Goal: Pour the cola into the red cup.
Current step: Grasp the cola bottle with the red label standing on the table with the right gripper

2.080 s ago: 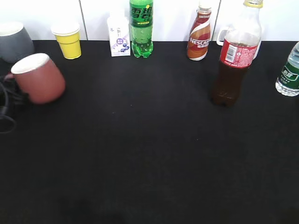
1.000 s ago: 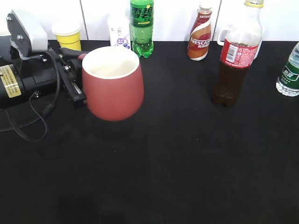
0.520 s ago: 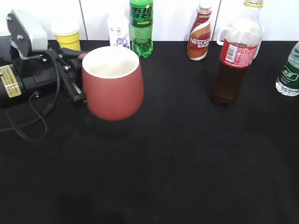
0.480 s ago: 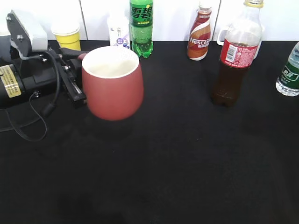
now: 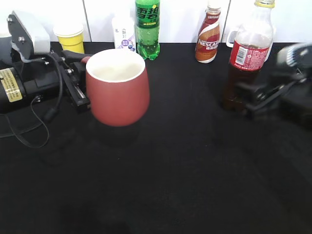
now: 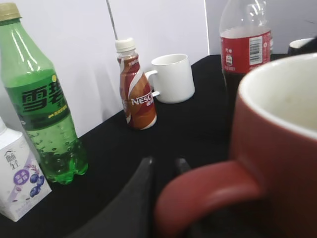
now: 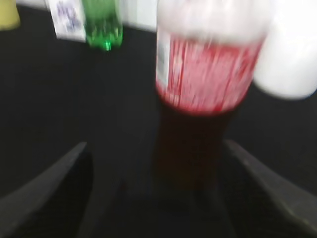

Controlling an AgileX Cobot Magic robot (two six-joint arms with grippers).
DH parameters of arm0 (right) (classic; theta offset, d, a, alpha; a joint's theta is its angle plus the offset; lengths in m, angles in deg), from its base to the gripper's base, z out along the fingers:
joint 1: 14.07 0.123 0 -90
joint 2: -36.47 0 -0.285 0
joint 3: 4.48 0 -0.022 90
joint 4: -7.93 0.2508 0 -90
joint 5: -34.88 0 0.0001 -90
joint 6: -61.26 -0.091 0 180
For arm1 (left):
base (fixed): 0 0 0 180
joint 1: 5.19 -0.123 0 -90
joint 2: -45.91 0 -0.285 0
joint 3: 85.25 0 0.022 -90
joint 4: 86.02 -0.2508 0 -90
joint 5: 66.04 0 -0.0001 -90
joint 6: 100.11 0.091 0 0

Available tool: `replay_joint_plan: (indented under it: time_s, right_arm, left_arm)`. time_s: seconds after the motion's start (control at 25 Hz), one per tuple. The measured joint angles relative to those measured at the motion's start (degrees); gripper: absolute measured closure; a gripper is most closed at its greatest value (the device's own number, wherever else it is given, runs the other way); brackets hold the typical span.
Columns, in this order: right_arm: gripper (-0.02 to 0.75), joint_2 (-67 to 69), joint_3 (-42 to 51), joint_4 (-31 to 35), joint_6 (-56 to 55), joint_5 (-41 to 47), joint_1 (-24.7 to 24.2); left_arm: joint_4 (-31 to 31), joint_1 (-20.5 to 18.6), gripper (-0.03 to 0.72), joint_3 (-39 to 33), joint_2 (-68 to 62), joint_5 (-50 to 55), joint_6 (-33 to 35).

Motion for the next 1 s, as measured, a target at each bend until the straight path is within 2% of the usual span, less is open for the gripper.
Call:
replay_joint_plan:
  time_s: [0.08,0.16,0.36,0.8,0.92,1.0]
  right_arm:
    - [0.12,4.6,0.0,0.8,-0.2,-4.9,0.0]
    - [0.078,7.7,0.0,5.0,-0.7,-8.9,0.0]
    - [0.076,13.4,-0.3,6.6,-0.8,-18.4,0.0]
    - [0.079,21.5,-13.5,6.6,0.4,-20.8,0.0]
    - [0.11,23.7,-14.6,6.6,0.6,-23.6,0.0]
    - [0.198,23.8,-14.6,6.6,0.7,-24.1,0.0]
  left_arm:
    - [0.0,0.0,0.613,0.0,0.0,0.1,0.0]
    - [0.0,0.0,0.612,0.0,0.0,0.3,0.0]
    - [-0.1,0.0,0.612,0.0,0.0,0.3,0.0]
    - [-0.1,0.0,0.612,0.0,0.0,0.3,0.0]
    - [-0.1,0.0,0.611,0.0,0.0,0.3,0.0]
    - [-0.1,0.0,0.611,0.0,0.0,0.3,0.0]
